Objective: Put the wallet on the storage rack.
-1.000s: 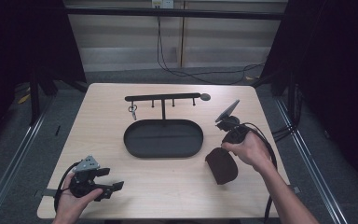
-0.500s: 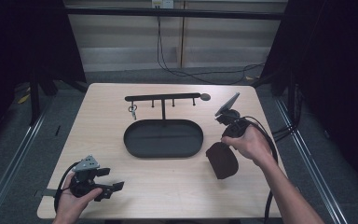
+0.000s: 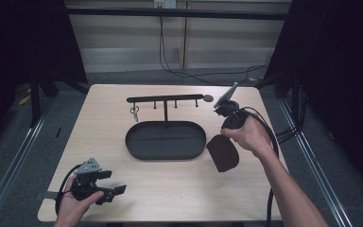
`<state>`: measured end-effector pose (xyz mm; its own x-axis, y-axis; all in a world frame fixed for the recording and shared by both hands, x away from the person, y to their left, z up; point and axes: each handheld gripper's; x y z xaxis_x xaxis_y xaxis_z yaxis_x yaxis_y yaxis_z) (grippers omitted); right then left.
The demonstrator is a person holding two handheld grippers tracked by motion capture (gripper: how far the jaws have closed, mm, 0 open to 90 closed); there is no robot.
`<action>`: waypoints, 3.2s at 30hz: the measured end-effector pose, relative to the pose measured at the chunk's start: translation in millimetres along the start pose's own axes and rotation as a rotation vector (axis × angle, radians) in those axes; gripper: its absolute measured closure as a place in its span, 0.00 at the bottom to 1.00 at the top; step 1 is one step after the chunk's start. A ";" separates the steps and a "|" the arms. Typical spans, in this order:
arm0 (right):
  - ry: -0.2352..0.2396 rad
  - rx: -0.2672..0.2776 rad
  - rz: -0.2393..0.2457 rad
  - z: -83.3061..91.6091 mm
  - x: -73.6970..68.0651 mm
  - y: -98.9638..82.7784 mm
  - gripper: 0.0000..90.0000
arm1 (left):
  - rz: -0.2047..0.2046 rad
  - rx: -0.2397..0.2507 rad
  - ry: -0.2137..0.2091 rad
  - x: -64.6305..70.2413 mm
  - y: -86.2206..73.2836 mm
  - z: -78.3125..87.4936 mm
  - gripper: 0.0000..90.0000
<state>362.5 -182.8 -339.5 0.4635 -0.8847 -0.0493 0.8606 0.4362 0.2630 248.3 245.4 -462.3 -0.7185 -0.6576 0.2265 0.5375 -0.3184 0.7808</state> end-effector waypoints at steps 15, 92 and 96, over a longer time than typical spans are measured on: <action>-0.014 0.019 -0.004 1.6 -2.9 26.5 0.92 | 0.000 -0.001 -0.001 -0.3 0.2 0.6 0.19; 0.349 0.364 -0.332 -93.7 22.7 44.7 0.93 | -0.002 -0.007 0.002 -0.8 -0.5 0.2 0.20; 0.362 0.358 -0.340 -104.6 23.8 42.8 0.93 | -0.001 -0.006 0.004 -0.9 -0.5 0.3 0.20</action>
<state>432.5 -168.0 -430.2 0.2715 -0.8253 -0.4952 0.8775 0.0010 0.4795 248.5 246.4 -462.7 -0.7170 -0.6604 0.2232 0.5394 -0.3228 0.7777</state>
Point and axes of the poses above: each handheld gripper's, and its own axes: z roughly backward along the jaws, y roughly out of its top, x roughly to its right, and after that the axes turned 6 degrees about x, right-handed
